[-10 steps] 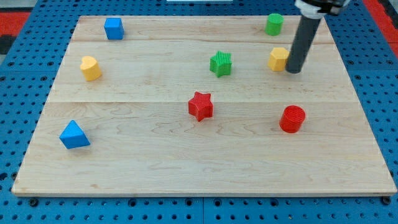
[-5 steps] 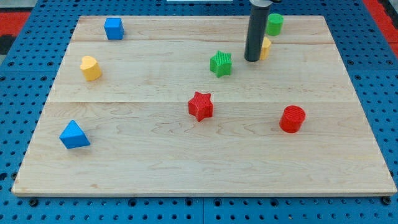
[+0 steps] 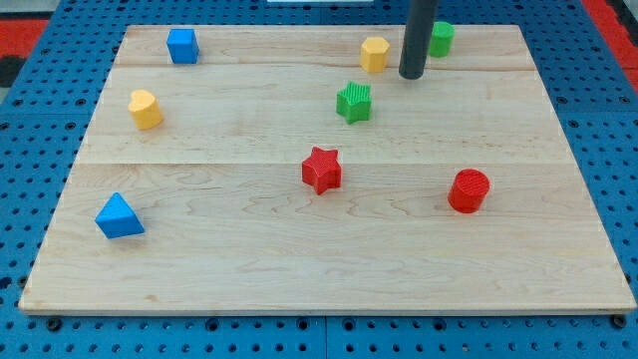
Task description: Move the yellow hexagon to the top center of the board
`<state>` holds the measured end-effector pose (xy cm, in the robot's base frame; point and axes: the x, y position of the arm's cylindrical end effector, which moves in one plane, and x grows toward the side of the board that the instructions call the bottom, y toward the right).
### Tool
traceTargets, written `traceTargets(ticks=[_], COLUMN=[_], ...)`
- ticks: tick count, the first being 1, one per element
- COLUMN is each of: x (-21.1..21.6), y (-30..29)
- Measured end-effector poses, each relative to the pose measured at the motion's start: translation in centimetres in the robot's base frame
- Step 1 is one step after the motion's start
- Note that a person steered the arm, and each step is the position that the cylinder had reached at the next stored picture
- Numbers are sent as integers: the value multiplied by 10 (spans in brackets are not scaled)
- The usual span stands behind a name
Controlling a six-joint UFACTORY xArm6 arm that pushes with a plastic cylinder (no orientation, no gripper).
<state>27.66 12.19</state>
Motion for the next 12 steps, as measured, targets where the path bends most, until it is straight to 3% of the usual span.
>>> traceTargets(ticks=[1,2,5,8,9,11,12], x=[-27,-22,7,16,-15,-30,27], y=[2,-79,-67,-107,-131,-136,-141])
